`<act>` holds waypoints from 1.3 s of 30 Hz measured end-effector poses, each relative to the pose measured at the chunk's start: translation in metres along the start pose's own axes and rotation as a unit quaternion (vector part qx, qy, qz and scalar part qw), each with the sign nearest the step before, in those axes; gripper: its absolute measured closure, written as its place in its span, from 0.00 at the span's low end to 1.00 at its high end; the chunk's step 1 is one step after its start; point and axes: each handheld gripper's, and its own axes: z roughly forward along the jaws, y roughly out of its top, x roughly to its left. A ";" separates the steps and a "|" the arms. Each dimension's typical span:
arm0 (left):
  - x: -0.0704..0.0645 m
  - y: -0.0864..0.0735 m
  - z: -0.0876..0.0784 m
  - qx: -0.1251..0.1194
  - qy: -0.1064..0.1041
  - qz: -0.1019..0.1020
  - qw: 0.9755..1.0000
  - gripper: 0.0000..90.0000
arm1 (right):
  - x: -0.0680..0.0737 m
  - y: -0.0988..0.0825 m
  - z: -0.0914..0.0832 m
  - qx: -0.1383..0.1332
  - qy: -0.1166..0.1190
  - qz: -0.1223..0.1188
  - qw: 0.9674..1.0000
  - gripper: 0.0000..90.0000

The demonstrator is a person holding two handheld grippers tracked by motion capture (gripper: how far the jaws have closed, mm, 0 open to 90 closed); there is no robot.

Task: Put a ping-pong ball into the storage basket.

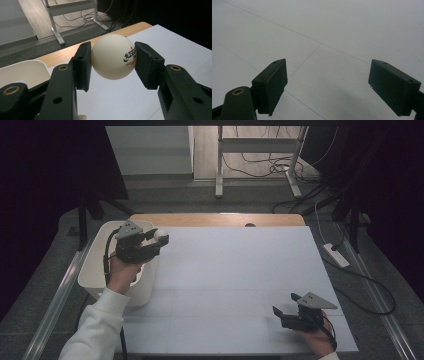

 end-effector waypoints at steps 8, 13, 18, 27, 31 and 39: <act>0.011 -0.003 -0.001 0.005 0.017 -0.008 1.000 0.56 | 0.000 0.000 0.000 0.001 -0.001 0.000 1.000 0.17; 0.019 -0.005 -0.002 0.010 0.028 -0.014 0.999 0.56 | 0.000 0.000 0.000 0.001 -0.001 0.000 1.000 0.17; 0.027 -0.007 -0.004 0.012 0.038 -0.023 0.999 0.56 | 0.000 0.000 0.000 0.001 -0.001 -0.001 1.000 0.17; 0.038 -0.011 -0.007 0.019 0.053 -0.032 0.998 0.56 | 0.001 0.000 0.000 0.000 0.000 -0.001 1.000 0.17; 0.043 -0.012 -0.007 0.020 0.064 -0.038 0.997 0.56 | 0.001 0.000 0.001 0.000 0.000 -0.002 1.000 0.17; 0.053 -0.017 -0.009 0.025 0.077 -0.049 0.996 0.56 | 0.001 0.000 0.001 0.001 0.000 -0.002 1.000 0.17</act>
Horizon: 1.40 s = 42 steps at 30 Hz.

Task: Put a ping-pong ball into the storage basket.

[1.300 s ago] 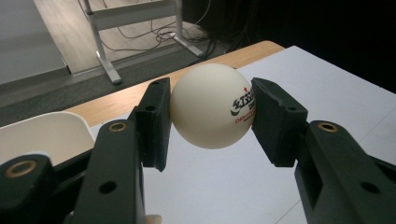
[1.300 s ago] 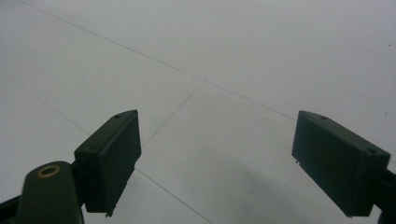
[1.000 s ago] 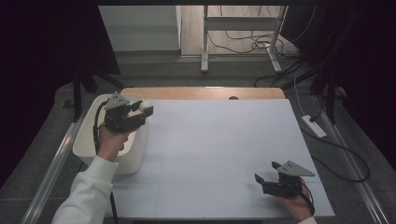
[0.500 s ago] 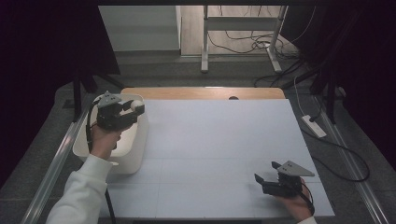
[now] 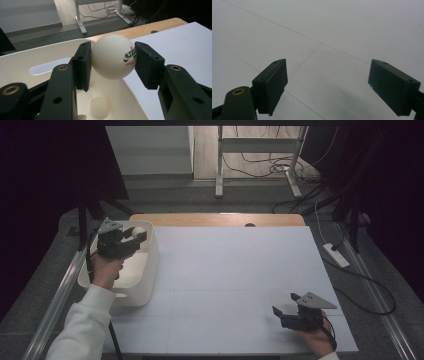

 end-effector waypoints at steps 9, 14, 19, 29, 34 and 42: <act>0.003 -0.003 0.006 0.017 0.008 -0.002 1.000 0.56 | 0.000 0.000 0.000 0.000 0.000 0.000 1.000 0.17; 0.005 -0.005 0.011 0.032 0.013 -0.002 0.999 0.56 | 0.000 0.000 0.000 0.000 -0.001 0.000 1.000 0.17; 0.008 -0.006 0.018 0.055 0.022 -0.003 0.998 0.56 | 0.000 0.000 0.000 -0.001 0.000 -0.001 1.000 0.17; 0.014 -0.010 0.026 0.083 0.025 -0.007 0.996 0.56 | 0.000 0.000 0.000 0.000 0.000 0.000 1.000 0.17; 0.015 -0.012 0.029 0.090 0.027 -0.008 0.996 0.55 | 0.000 0.000 0.000 0.000 -0.001 0.000 1.000 0.17; 0.014 -0.011 0.029 0.088 0.027 -0.006 0.996 0.55 | 0.000 0.000 0.000 0.000 -0.001 0.000 1.000 0.17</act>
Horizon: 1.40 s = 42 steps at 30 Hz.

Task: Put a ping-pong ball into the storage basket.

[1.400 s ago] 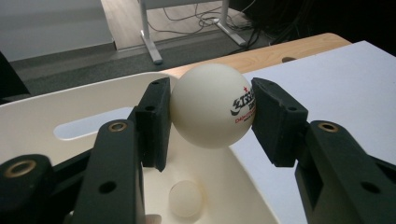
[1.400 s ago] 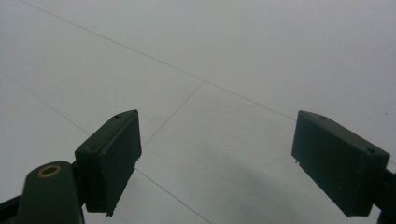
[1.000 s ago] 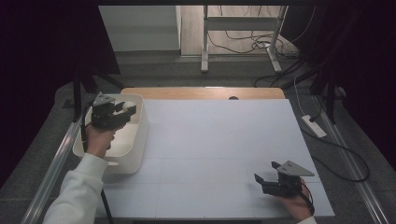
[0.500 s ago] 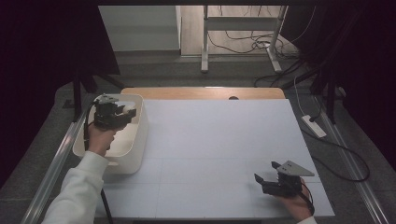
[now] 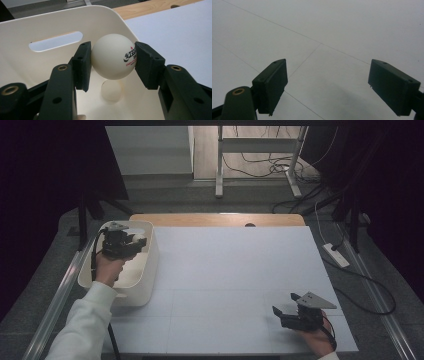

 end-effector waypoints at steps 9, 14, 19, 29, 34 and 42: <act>0.000 0.001 -0.002 -0.008 0.004 -0.002 1.000 0.52 | 0.000 0.000 0.000 0.000 0.000 0.000 1.000 0.17; -0.002 0.002 -0.004 -0.021 0.001 -0.007 1.000 0.31 | 0.000 0.000 0.000 0.000 0.000 0.000 1.000 0.17; -0.006 0.003 -0.006 -0.019 -0.023 -0.008 1.000 0.24 | 0.000 0.000 0.000 0.000 0.000 0.000 1.000 0.17; -0.025 0.006 -0.016 -0.037 -0.064 0.020 0.997 0.22 | 0.000 0.000 0.000 0.002 0.000 -0.001 1.000 0.17; -0.038 0.008 -0.021 -0.045 -0.084 0.033 0.995 0.22 | 0.000 0.000 0.000 0.001 -0.001 -0.001 1.000 0.17; -0.055 0.008 -0.027 -0.052 -0.111 0.047 0.991 0.22 | 0.000 0.000 0.000 0.001 -0.001 -0.001 1.000 0.17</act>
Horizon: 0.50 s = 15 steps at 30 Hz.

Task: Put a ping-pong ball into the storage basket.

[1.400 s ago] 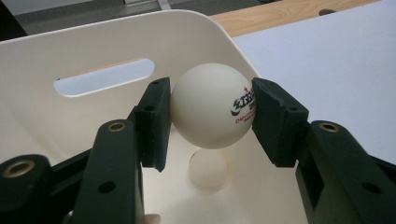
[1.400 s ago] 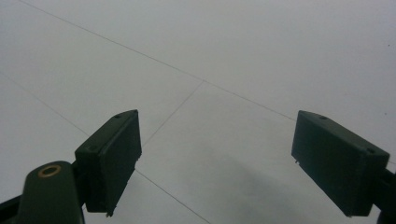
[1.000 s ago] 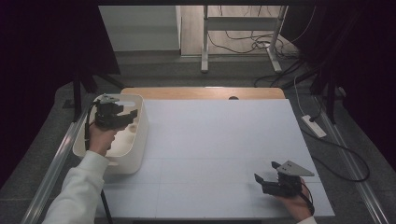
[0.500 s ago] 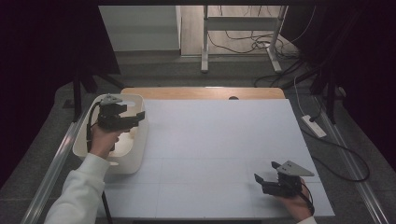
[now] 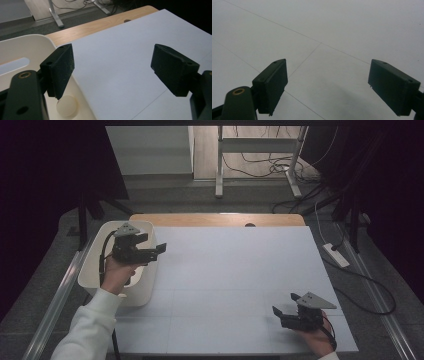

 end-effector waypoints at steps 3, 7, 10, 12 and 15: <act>-0.005 -0.001 0.001 0.001 -0.009 0.004 1.000 0.22 | 0.000 0.000 0.000 0.000 0.000 0.000 1.000 0.17; -0.010 -0.002 0.001 0.001 -0.023 0.005 1.000 0.22 | 0.000 0.000 0.000 0.000 0.000 0.000 1.000 0.17; -0.015 -0.002 0.000 -0.002 -0.032 0.007 0.999 0.22 | 0.000 0.000 0.000 0.000 0.000 0.000 1.000 0.17; -0.019 -0.002 0.000 0.000 -0.038 0.013 0.999 0.22 | 0.000 0.000 0.000 0.000 0.000 0.000 1.000 0.17; -0.025 -0.002 -0.001 0.000 -0.046 0.020 0.999 0.22 | 0.000 0.000 0.000 0.000 0.000 0.000 1.000 0.17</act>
